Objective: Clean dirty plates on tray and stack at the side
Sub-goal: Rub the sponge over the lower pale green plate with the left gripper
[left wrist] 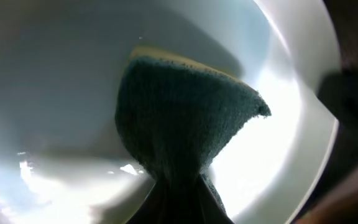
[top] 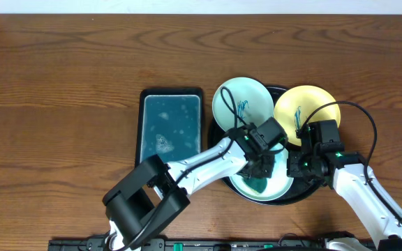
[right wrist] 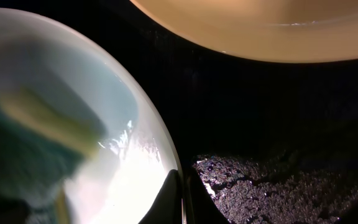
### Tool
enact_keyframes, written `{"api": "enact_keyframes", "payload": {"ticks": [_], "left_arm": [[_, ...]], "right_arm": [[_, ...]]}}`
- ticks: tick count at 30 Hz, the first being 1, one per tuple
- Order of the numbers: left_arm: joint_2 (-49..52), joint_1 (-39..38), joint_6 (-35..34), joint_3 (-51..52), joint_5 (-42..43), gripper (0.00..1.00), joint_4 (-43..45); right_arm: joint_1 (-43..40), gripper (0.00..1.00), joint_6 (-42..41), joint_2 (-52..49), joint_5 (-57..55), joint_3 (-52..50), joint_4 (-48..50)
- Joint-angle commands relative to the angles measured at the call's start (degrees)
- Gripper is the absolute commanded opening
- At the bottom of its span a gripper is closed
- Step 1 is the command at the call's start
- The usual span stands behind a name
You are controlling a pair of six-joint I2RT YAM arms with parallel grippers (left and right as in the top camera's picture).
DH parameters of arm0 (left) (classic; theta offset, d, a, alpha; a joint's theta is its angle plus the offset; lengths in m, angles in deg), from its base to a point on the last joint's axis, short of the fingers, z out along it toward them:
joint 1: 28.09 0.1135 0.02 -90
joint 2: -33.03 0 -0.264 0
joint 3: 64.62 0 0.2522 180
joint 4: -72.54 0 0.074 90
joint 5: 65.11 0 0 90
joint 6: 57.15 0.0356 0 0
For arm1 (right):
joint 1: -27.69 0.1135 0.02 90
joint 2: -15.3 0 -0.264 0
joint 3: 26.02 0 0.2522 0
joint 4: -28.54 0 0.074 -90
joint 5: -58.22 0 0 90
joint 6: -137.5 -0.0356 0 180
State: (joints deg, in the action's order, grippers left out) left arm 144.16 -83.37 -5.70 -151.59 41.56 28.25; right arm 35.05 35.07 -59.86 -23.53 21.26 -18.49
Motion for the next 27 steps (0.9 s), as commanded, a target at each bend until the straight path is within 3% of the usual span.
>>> {"api": "enact_keyframes", "payload": {"ticks": [1, 13, 23, 27], "left_arm": [[2.1, -0.9, 5.9, 1.0, 4.6, 0.08, 0.5], [2.1, 6.5, -0.3, 1.0, -13.5, 0.08, 3.0], [2.1, 10.8, -7.2, 1.0, -12.4, 0.08, -1.0], [2.1, 9.6, -7.2, 1.0, -5.8, 0.08, -3.0]], "right_arm": [[0.2, 0.01, -0.4, -0.2, 1.3, -0.5, -0.2], [0.2, 0.01, -0.4, -0.2, 1.3, -0.5, -0.2], [0.2, 0.01, -0.4, -0.1, 1.3, -0.5, -0.2], [0.2, 0.01, -0.4, -0.1, 1.3, -0.5, -0.2]]}}
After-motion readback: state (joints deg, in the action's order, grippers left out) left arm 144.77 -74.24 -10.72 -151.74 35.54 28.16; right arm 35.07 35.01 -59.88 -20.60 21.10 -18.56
